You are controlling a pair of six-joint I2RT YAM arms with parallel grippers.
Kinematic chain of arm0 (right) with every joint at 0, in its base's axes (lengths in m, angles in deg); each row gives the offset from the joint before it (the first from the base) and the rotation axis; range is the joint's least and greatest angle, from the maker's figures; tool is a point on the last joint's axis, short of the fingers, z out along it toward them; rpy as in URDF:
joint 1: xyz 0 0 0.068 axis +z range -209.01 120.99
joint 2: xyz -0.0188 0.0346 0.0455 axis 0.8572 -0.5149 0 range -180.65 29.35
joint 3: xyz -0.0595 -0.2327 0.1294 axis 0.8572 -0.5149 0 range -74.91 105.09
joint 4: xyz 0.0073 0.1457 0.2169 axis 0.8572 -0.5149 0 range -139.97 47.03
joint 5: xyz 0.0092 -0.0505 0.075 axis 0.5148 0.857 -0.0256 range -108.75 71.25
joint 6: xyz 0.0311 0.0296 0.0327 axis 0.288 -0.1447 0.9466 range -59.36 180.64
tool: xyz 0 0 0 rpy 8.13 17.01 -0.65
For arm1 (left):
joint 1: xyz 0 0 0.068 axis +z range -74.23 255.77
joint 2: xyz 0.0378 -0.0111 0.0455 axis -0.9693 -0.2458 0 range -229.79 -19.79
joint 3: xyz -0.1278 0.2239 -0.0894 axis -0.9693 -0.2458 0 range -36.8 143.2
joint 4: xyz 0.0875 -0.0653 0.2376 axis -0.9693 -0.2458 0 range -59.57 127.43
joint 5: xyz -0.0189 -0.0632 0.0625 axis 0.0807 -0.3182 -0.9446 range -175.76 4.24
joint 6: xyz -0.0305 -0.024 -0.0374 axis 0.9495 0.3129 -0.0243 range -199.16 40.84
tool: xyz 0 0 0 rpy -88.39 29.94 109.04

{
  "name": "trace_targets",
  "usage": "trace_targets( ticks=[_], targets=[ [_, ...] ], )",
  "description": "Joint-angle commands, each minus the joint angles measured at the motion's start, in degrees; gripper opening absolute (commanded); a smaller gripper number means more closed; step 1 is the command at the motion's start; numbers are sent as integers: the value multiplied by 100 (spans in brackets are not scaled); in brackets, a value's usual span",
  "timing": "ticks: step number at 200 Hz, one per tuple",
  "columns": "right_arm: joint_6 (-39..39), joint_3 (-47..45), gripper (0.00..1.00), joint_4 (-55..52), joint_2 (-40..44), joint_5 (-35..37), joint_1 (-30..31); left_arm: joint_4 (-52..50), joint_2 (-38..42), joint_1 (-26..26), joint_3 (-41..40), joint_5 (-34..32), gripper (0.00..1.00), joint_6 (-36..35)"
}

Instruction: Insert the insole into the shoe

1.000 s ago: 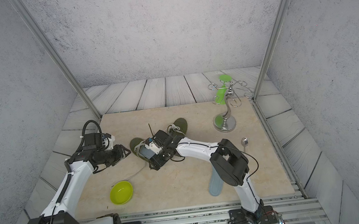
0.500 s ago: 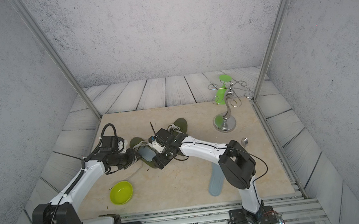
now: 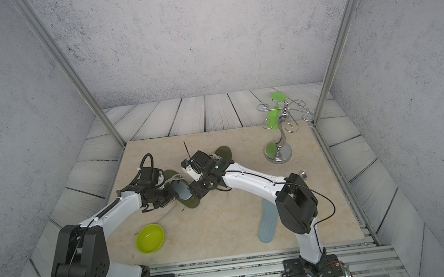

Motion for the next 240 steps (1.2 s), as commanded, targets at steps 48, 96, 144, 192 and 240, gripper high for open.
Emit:
trace_targets(
  ticks=[48, 96, 144, 192, 240],
  targets=[
    [185, 482, 49, -22, -654, -557, 4, 138, 36, -49, -44, 277, 5, -196],
    [242, 959, 24, -148, -1095, -965, 79, 160, 370, -49, -60, 419, 0, -406],
    [353, 1144, 12, -110, -1509, -1272, 90, 255, 482, -51, -87, 635, 0, -538],
    [448, 1012, 8, 108, -1906, -1389, 124, 408, 482, -49, -225, 752, 0, -514],
    [686, 1141, 7, 386, -2432, -1328, 177, 577, 582, -49, -334, 941, 0, -450]
  ],
)
